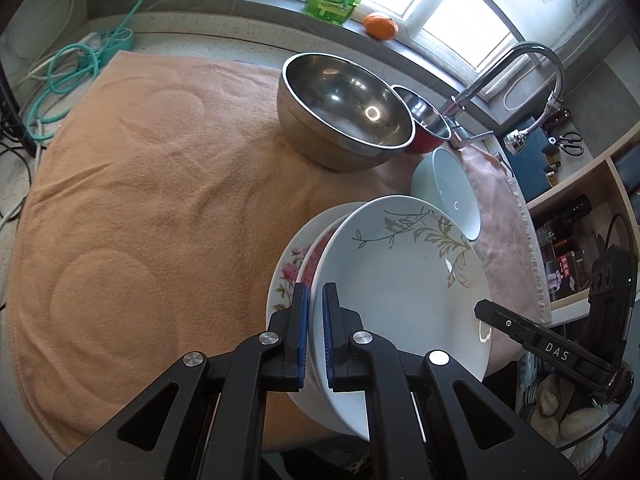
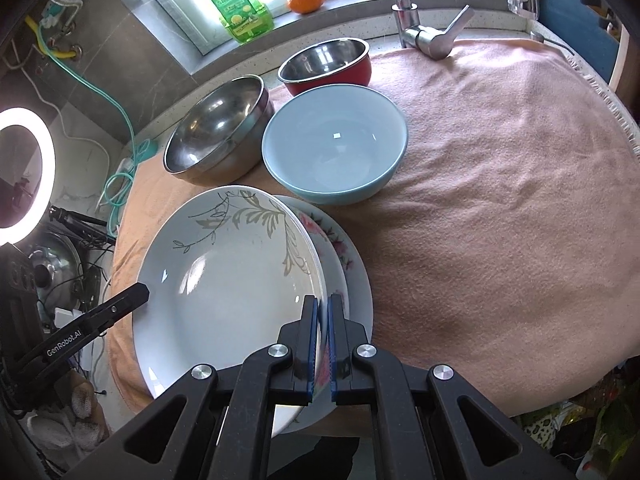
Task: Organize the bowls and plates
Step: 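Carry the leaf-pattern plate with both tools and lower it onto the pink-flower plates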
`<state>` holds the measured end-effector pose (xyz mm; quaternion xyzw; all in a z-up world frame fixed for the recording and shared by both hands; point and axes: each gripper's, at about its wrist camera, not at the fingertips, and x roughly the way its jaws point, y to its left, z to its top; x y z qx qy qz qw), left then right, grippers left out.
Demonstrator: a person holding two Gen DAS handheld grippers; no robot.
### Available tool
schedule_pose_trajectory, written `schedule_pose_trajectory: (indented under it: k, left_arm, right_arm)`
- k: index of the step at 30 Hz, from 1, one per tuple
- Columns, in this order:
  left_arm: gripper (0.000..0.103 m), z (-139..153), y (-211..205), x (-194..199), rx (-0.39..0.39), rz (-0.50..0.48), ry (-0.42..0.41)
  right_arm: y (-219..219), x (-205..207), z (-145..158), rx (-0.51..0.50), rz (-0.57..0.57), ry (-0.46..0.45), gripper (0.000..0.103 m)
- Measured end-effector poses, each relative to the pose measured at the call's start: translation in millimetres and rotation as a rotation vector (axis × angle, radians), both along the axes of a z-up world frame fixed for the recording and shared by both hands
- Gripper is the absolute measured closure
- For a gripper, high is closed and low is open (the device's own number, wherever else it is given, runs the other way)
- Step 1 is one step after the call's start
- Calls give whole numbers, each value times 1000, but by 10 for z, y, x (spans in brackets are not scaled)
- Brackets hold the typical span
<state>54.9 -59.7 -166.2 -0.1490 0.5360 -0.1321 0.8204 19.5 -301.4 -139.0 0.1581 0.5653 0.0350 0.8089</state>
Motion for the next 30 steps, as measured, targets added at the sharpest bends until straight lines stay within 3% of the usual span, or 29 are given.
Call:
schedule_pose_trajectory:
  k: [30]
  left_arm:
    - [98,-141,-39,27,12,8,27]
  right_arm:
    - [26,88,-128,-38,17,22,98]
